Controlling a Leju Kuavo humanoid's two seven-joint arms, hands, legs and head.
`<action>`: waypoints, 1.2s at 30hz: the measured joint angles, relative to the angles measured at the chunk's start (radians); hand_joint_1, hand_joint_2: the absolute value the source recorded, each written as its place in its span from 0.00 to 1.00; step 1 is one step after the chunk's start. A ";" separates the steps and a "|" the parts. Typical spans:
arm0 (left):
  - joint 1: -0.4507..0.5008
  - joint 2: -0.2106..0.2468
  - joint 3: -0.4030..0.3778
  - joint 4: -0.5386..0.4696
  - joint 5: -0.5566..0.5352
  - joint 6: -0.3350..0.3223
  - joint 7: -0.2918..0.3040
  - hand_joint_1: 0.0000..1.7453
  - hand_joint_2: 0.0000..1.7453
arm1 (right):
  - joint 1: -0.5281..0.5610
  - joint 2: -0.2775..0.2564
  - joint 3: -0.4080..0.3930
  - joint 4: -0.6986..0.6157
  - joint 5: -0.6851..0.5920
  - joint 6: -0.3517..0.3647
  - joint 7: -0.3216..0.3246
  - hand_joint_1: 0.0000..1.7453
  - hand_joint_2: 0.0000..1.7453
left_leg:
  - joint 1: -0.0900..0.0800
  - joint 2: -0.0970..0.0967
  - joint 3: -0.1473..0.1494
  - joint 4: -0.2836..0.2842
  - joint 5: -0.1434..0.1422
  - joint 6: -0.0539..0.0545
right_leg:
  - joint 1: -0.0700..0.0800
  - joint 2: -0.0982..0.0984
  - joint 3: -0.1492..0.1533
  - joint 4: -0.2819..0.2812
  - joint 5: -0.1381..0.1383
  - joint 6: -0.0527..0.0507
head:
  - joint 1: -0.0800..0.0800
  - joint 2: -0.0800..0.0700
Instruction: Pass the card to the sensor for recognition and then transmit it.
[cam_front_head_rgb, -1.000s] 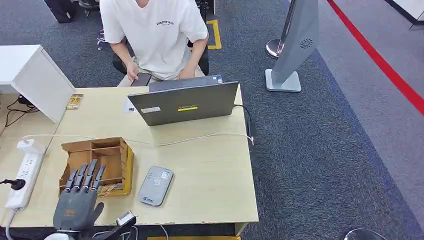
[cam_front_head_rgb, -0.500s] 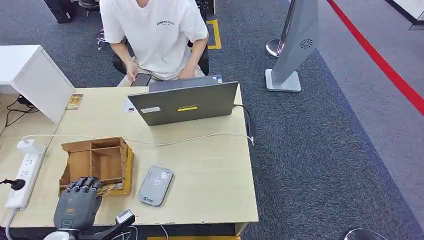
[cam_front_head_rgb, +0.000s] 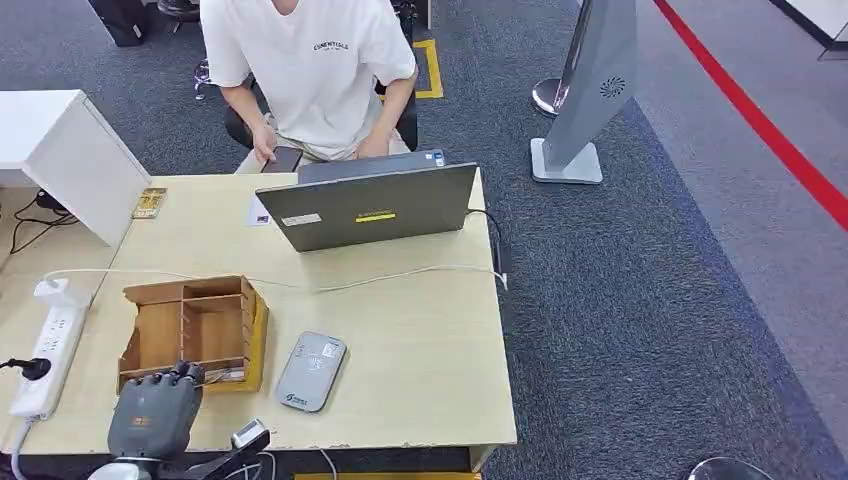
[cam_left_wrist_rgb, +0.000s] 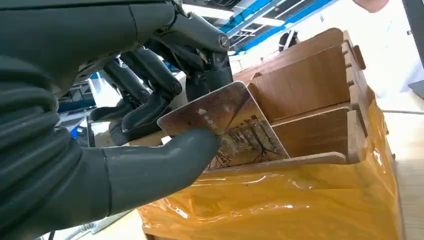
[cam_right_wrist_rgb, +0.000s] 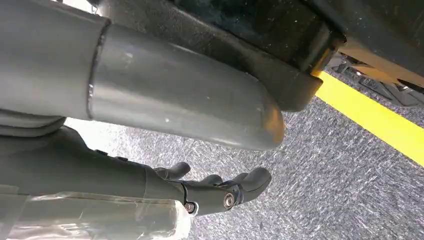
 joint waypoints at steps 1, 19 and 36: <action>0.000 0.000 0.000 0.000 0.004 -0.003 -0.002 1.00 1.00 | 0.000 0.000 0.000 0.000 0.000 0.000 0.000 0.00 0.00 | 0.000 0.000 0.000 0.000 0.000 0.000 | 0.000 0.000 0.000 0.000 0.000 0.000 | 0.000 0.000; 0.048 0.000 -0.045 -0.157 -0.106 0.128 0.065 0.00 1.00 | 0.001 0.000 -0.006 0.000 0.002 -0.016 -0.002 0.00 0.00 | 0.000 -0.001 0.000 0.000 0.000 0.000 | 0.000 -0.001 0.000 0.000 0.000 0.000 | 0.000 0.000; 0.060 0.148 -0.265 -0.412 -0.114 0.167 0.197 0.00 1.00 | 0.002 0.003 -0.035 0.000 0.000 -0.024 -0.005 0.00 0.00 | 0.000 0.000 0.000 0.000 0.000 0.000 | 0.000 -0.001 0.000 0.000 0.000 0.000 | 0.000 0.000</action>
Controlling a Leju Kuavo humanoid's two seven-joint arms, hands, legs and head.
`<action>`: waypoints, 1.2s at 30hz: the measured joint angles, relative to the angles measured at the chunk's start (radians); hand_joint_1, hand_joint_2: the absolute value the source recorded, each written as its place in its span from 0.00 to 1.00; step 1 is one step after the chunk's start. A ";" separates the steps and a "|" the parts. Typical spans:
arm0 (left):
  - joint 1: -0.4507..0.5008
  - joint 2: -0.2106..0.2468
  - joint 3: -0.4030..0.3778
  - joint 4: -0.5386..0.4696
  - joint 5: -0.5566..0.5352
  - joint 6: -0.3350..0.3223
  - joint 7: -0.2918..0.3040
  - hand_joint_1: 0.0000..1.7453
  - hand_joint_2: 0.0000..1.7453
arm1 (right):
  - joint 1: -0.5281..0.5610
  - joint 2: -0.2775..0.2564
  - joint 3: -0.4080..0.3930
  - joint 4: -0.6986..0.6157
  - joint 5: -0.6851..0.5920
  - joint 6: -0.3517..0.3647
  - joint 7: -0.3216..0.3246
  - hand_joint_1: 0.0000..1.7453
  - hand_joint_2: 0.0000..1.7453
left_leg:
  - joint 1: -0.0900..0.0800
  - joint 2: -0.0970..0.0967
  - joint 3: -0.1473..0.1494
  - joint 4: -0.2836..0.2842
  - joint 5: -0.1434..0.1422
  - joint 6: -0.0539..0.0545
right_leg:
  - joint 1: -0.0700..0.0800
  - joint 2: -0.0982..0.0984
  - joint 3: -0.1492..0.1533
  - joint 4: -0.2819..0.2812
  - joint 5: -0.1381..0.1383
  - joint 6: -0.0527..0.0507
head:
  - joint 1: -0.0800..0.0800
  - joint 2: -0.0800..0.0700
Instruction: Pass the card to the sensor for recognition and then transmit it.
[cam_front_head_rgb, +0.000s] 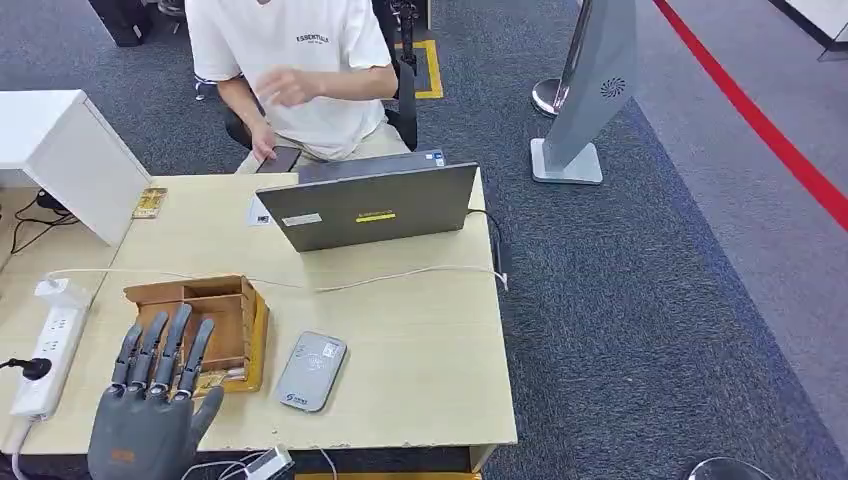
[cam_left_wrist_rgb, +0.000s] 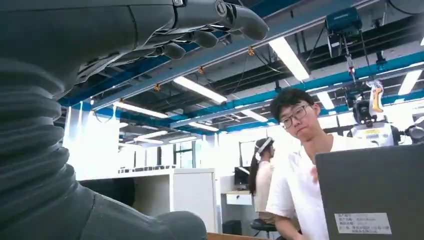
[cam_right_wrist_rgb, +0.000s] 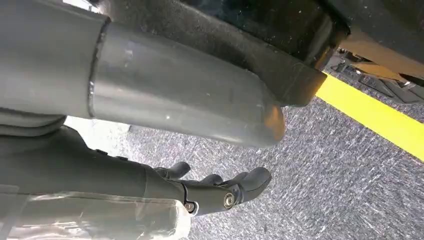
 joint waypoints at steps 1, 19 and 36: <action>0.001 0.002 -0.001 -0.002 0.000 0.000 0.000 0.00 1.00 | 0.000 0.000 -0.002 0.000 0.001 0.000 0.000 0.00 0.00 | 0.000 0.000 0.000 0.000 0.000 0.000 | 0.000 0.000 0.000 0.000 0.000 0.000 | 0.000 0.000; 0.067 0.003 -0.003 0.002 0.069 -0.219 -0.006 0.00 1.00 | -0.001 0.006 -0.015 0.000 0.006 0.000 0.002 0.00 0.00 | 0.000 0.000 0.000 0.000 0.000 0.000 | 0.000 0.000 0.000 0.000 0.000 0.000 | 0.000 0.000; -0.010 -0.035 0.143 0.236 0.139 -0.240 -0.051 0.00 1.00 | -0.003 0.006 -0.016 0.000 0.044 0.012 0.002 0.00 0.00 | 0.000 0.000 0.000 0.000 0.000 0.000 | 0.000 0.000 0.000 0.000 0.000 0.000 | 0.000 0.000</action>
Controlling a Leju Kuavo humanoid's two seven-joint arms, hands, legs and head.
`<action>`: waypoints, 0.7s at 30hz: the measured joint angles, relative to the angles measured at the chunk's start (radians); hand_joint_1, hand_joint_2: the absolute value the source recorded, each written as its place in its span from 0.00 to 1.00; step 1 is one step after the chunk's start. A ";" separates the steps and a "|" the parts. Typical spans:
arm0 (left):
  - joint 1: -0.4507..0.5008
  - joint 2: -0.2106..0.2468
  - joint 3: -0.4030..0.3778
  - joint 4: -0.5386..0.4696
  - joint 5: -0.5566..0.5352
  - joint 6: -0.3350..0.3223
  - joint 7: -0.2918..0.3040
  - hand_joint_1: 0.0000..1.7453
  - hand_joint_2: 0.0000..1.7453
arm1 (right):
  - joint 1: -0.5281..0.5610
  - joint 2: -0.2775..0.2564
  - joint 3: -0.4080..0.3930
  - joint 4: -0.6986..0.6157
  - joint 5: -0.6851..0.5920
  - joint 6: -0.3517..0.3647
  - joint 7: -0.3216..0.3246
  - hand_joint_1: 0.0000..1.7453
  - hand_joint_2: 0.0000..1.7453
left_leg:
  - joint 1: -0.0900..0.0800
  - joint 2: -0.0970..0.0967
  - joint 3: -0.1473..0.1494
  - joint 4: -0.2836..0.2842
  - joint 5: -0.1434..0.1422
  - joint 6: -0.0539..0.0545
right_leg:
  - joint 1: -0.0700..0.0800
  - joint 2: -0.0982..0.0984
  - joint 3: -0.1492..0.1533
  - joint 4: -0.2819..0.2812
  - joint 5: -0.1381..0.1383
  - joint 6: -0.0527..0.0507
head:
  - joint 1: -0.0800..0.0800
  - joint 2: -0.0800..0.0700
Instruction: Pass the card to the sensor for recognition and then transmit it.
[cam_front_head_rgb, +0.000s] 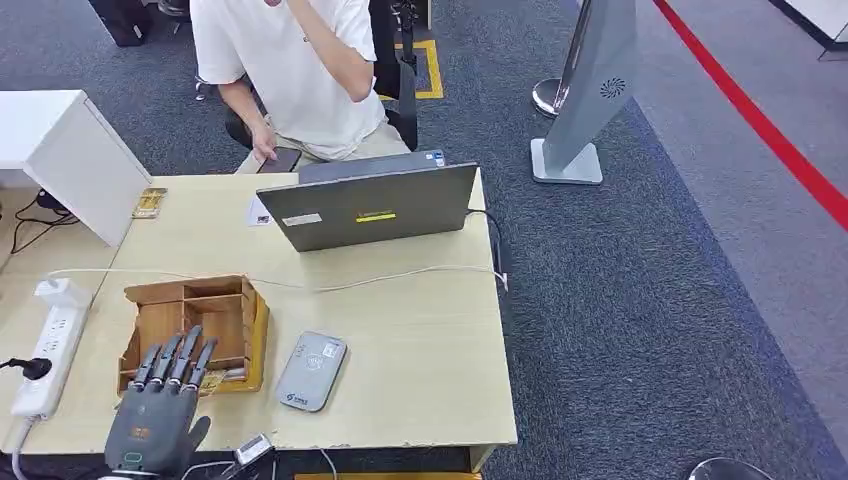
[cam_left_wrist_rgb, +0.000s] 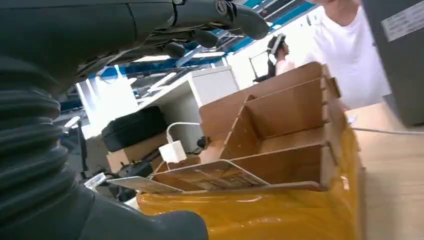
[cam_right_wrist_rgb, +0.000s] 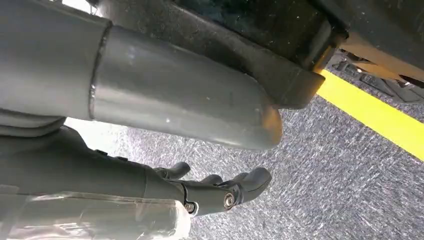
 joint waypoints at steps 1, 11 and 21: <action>-0.004 -0.007 0.011 0.008 -0.006 0.003 -0.002 0.00 1.00 | 0.000 0.000 0.000 0.000 0.002 0.000 0.000 0.00 0.00 | 0.000 0.000 0.000 0.000 0.000 0.000 | 0.000 0.000 0.000 0.000 0.000 0.000 | 0.000 0.000; -0.033 -0.060 0.082 0.076 -0.020 0.021 -0.011 0.00 1.00 | 0.000 0.000 0.000 0.000 0.006 0.004 0.000 0.00 0.00 | 0.000 0.000 0.000 0.000 0.000 0.000 | 0.000 0.000 0.000 0.000 0.000 0.000 | 0.000 0.000; -0.039 -0.090 0.128 0.105 -0.031 0.020 -0.052 0.00 1.00 | 0.000 0.000 0.000 0.000 0.015 0.007 0.000 0.00 0.00 | 0.000 0.000 0.000 0.000 0.000 0.000 | 0.000 0.000 0.000 0.000 0.000 0.000 | 0.000 0.000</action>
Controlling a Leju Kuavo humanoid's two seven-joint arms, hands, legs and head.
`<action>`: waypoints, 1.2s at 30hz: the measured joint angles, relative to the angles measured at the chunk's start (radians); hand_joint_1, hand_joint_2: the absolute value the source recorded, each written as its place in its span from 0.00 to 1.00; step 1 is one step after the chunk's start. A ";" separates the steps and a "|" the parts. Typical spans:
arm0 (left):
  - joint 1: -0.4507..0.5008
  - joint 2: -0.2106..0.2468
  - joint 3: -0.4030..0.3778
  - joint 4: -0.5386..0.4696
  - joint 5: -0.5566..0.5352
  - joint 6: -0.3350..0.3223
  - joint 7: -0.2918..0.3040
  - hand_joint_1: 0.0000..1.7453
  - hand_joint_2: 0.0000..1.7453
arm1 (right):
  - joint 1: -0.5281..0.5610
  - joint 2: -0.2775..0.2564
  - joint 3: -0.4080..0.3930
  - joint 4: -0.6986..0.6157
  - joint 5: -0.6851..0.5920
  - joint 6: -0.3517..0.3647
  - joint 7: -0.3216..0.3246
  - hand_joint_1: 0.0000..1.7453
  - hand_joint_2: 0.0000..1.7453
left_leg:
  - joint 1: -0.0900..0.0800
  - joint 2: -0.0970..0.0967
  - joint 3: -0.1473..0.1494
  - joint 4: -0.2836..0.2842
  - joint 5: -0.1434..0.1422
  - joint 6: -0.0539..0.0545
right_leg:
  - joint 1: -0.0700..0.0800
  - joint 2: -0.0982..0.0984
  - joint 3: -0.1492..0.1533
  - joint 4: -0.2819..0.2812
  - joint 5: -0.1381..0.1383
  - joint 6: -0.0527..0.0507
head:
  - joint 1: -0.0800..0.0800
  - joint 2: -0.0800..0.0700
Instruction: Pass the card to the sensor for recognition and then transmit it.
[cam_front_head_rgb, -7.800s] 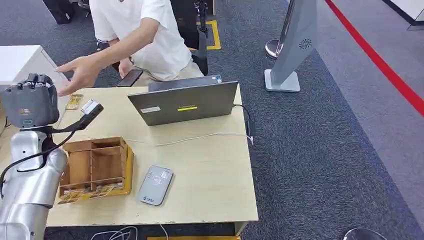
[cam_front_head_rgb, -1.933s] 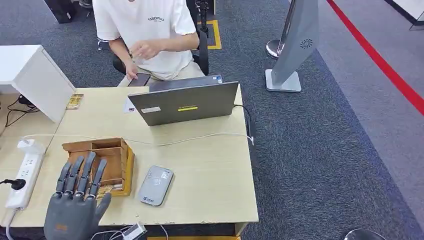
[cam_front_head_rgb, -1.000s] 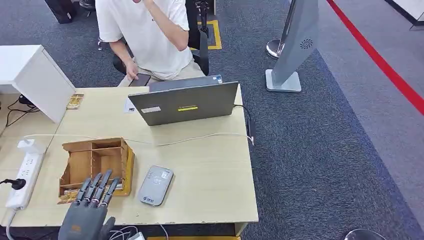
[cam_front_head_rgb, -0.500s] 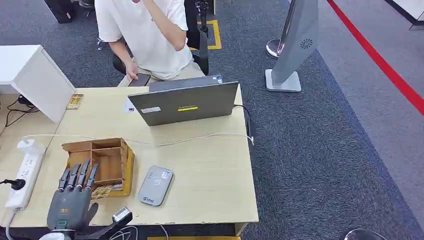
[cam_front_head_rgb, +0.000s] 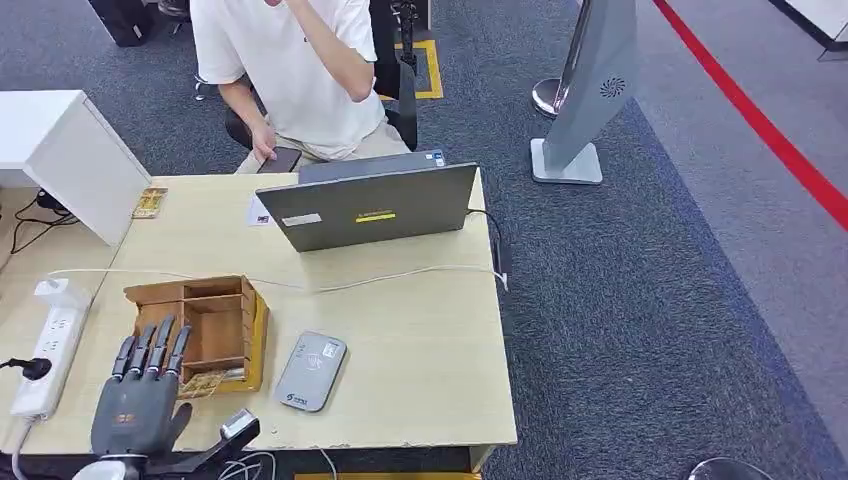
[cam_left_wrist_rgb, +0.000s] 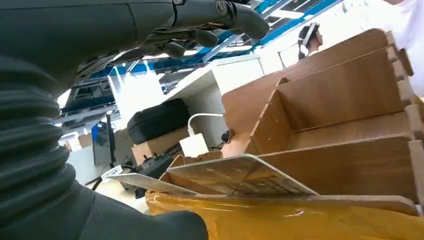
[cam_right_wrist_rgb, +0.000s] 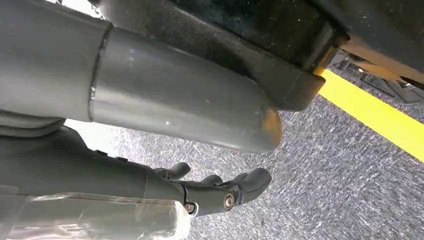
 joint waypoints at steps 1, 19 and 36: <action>-0.001 -0.003 0.004 0.004 0.000 0.000 -0.001 0.00 1.00 | 0.000 0.000 0.000 0.000 0.000 0.000 0.000 0.00 0.00 | 0.000 0.000 0.000 0.000 0.000 0.000 | 0.000 0.000 0.000 0.000 0.000 0.000 | 0.000 0.000; -0.008 -0.028 0.027 0.058 0.023 -0.032 -0.055 1.00 1.00 | 0.000 -0.001 -0.008 0.000 -0.021 0.016 -0.024 0.00 0.00 | 0.000 0.000 0.000 0.000 0.000 0.000 | 0.000 0.000 0.000 0.000 0.000 0.000 | 0.000 0.000; -0.001 -0.028 0.035 0.061 0.051 -0.007 -0.075 1.00 1.00 | 0.000 -0.001 -0.019 0.000 -0.015 0.018 -0.034 0.00 0.00 | 0.000 0.000 0.000 0.000 0.000 0.000 | 0.000 0.000 0.000 0.000 0.000 0.000 | 0.000 0.000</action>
